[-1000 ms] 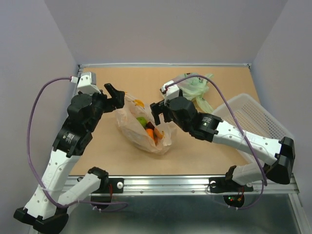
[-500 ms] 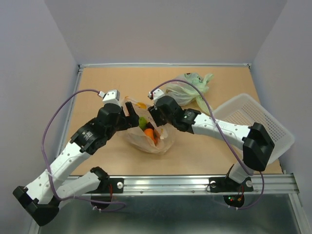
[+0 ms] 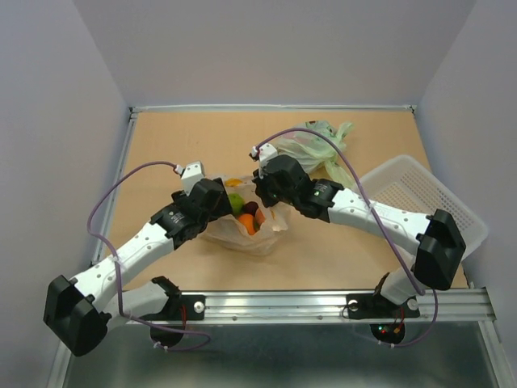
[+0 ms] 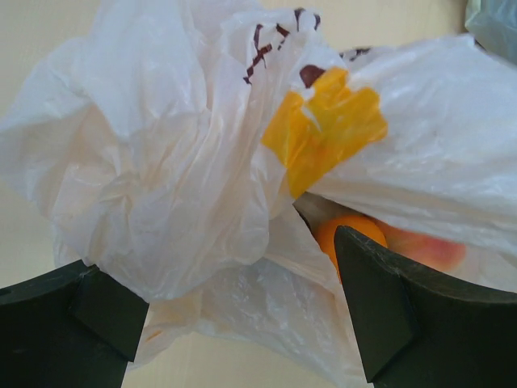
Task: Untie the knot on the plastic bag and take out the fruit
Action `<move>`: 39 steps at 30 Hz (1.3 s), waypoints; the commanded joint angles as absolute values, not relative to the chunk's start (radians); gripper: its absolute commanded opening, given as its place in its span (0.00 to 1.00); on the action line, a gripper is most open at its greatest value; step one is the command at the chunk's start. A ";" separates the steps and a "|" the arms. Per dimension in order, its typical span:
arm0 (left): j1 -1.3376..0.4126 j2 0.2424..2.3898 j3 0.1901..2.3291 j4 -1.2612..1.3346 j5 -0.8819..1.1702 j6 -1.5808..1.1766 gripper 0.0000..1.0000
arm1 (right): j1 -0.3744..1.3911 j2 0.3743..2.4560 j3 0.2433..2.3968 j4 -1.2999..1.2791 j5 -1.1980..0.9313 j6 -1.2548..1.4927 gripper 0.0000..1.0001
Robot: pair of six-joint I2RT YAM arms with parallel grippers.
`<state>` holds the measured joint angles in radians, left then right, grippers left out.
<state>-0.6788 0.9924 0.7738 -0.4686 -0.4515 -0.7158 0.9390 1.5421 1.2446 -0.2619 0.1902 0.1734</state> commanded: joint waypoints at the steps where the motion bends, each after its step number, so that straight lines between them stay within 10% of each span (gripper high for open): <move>1: -0.681 1.043 0.758 -0.370 -0.557 -0.756 0.99 | 0.943 1.502 1.252 -0.235 0.137 0.196 0.00; 13: -0.664 1.241 0.715 -0.261 -0.647 -0.818 0.79 | 0.943 1.424 1.204 -0.235 0.121 0.219 0.01; 18: -0.664 1.290 0.704 -0.256 -0.635 -0.824 0.46 | 0.943 1.416 1.192 -0.235 0.175 0.233 0.00; 22: -0.664 1.264 0.696 -0.250 -0.630 -0.799 0.00 | 0.924 1.420 1.171 -0.235 0.290 0.232 0.01; 39: -0.650 0.787 0.698 -0.440 -0.443 -0.652 0.00 | 0.483 1.624 1.206 -0.209 0.248 0.367 0.01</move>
<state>-0.6888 0.8810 0.7021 -0.2298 -0.3462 -0.6880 0.5758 1.6070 1.1572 -0.2005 0.0578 0.3462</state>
